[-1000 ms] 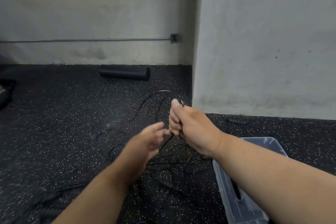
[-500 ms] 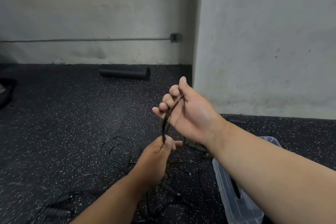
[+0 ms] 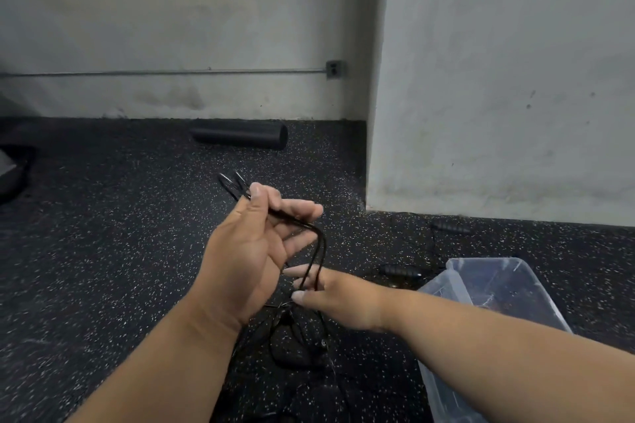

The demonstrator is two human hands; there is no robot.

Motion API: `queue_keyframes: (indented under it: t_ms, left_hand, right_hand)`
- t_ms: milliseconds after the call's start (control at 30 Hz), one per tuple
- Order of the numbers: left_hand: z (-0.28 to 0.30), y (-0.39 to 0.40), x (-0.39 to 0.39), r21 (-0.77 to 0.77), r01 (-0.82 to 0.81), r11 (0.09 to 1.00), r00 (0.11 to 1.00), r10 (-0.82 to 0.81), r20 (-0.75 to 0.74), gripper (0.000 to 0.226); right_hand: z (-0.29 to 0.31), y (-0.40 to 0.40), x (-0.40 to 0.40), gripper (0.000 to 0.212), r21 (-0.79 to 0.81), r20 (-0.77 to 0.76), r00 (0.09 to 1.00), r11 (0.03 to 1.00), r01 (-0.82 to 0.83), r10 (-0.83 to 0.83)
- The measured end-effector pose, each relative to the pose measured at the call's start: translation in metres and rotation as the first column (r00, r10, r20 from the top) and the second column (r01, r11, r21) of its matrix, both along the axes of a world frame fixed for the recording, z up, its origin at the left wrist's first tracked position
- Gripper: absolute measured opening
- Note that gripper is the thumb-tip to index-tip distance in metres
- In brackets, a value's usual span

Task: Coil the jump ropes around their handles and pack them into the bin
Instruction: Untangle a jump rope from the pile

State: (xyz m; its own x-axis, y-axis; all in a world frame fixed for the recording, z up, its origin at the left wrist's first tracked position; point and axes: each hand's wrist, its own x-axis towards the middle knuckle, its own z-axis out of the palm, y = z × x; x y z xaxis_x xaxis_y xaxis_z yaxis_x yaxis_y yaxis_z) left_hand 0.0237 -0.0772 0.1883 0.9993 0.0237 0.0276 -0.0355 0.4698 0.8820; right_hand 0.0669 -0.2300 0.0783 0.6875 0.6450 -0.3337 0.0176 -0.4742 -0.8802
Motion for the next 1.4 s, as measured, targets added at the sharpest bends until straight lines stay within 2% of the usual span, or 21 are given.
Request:
queue_keyframes:
  t_ms: [67, 233, 300, 367, 400, 467, 533, 600, 667, 733, 833, 900, 1067, 1133, 1200, 1300, 1400]
  left_hand:
    - [0.005, -0.002, -0.001, -0.057, 0.014, 0.998, 1.000, -0.014, 0.007, 0.033]
    - [0.001, 0.011, 0.002, -0.020, -0.136, 0.990, 0.990, 0.136, -0.027, 0.036]
    - [-0.008, 0.022, 0.000, 0.071, -0.145, 0.987, 0.986, 0.150, -0.071, 0.044]
    - [-0.021, 0.030, -0.003, 0.252, -0.056, 0.966, 0.986, 0.092, -0.136, 0.047]
    - [-0.027, 0.030, -0.005, 0.386, 0.007, 0.923, 0.982, 0.067, -0.177, 0.041]
    - [-0.042, 0.024, -0.009, 0.616, 0.136, 0.776, 0.962, 0.045, -0.268, 0.035]
    - [-0.059, 0.012, -0.012, 0.699, 0.248, 0.671, 0.929, 0.041, -0.368, 0.037]
    - [-0.079, 0.001, -0.016, 0.720, 0.308, 0.622, 0.913, 0.020, -0.408, 0.047]
    - [-0.097, -0.007, -0.019, 0.770, 0.307, 0.559, 0.923, 0.023, -0.385, 0.061]
    - [-0.107, -0.010, -0.019, 0.862, 0.245, 0.443, 0.951, 0.065, -0.303, 0.065]
    - [-0.112, -0.006, -0.015, 0.942, 0.142, 0.304, 0.976, 0.117, -0.185, 0.036]
    - [-0.115, 0.000, -0.012, 0.967, 0.133, 0.219, 0.979, 0.122, -0.162, 0.019]
    - [-0.121, 0.019, -0.006, 0.992, 0.114, 0.050, 0.983, 0.141, -0.120, 0.020]
    - [-0.123, 0.025, -0.002, 0.992, 0.113, 0.055, 0.982, 0.147, -0.120, 0.018]
    - [-0.121, 0.026, 0.002, 0.981, 0.163, 0.107, 0.974, 0.142, -0.177, 0.019]
    - [-0.111, 0.027, 0.006, 0.926, 0.246, 0.288, 0.944, 0.144, -0.296, 0.029]
    - [-0.100, 0.030, 0.008, 0.850, 0.233, 0.472, 0.927, 0.157, -0.341, 0.030]
  right_hand:
    - [0.000, 0.004, -0.003, 0.026, 0.010, 0.055, 0.998, 1.000, 0.026, -0.026]
    - [0.008, 0.004, 0.005, 0.049, 0.064, 0.086, 0.966, 0.969, 0.240, -0.245]
    - [0.019, 0.002, 0.009, 0.048, 0.116, 0.096, 0.952, 0.954, 0.278, -0.289]
    - [0.033, 0.002, 0.011, 0.046, 0.179, 0.123, 0.944, 0.942, 0.283, -0.307]
    - [0.039, 0.003, 0.013, 0.045, 0.207, 0.140, 0.940, 0.938, 0.280, -0.311]
    - [0.051, 0.005, 0.015, 0.043, 0.265, 0.171, 0.930, 0.924, 0.275, -0.326]
    - [0.060, 0.008, 0.016, 0.043, 0.311, 0.193, 0.917, 0.908, 0.280, -0.348]
    - [0.067, 0.009, 0.015, 0.045, 0.363, 0.165, 0.913, 0.884, 0.295, -0.372]
    - [0.072, 0.011, 0.014, 0.047, 0.407, 0.127, 0.916, 0.862, 0.302, -0.381]
    - [0.076, 0.013, 0.011, 0.048, 0.422, 0.105, 0.923, 0.857, 0.295, -0.369]
    - [0.082, 0.013, 0.006, 0.049, 0.436, 0.119, 0.934, 0.863, 0.255, -0.336]
    - [0.087, 0.010, 0.004, 0.049, 0.415, 0.177, 0.935, 0.884, 0.213, -0.309]
    - [0.086, -0.005, 0.012, 0.054, 0.354, 0.284, 0.890, 0.902, 0.248, -0.356]
    - [0.081, -0.012, 0.020, 0.056, 0.305, 0.355, 0.856, 0.912, 0.274, -0.376]
    - [0.077, -0.018, 0.026, 0.056, 0.304, 0.342, 0.854, 0.906, 0.294, -0.392]
    - [0.076, -0.021, 0.027, 0.054, 0.304, 0.330, 0.859, 0.906, 0.296, -0.391]
    - [0.069, -0.026, 0.028, 0.057, 0.207, 0.381, 0.852, 0.932, 0.298, -0.358]
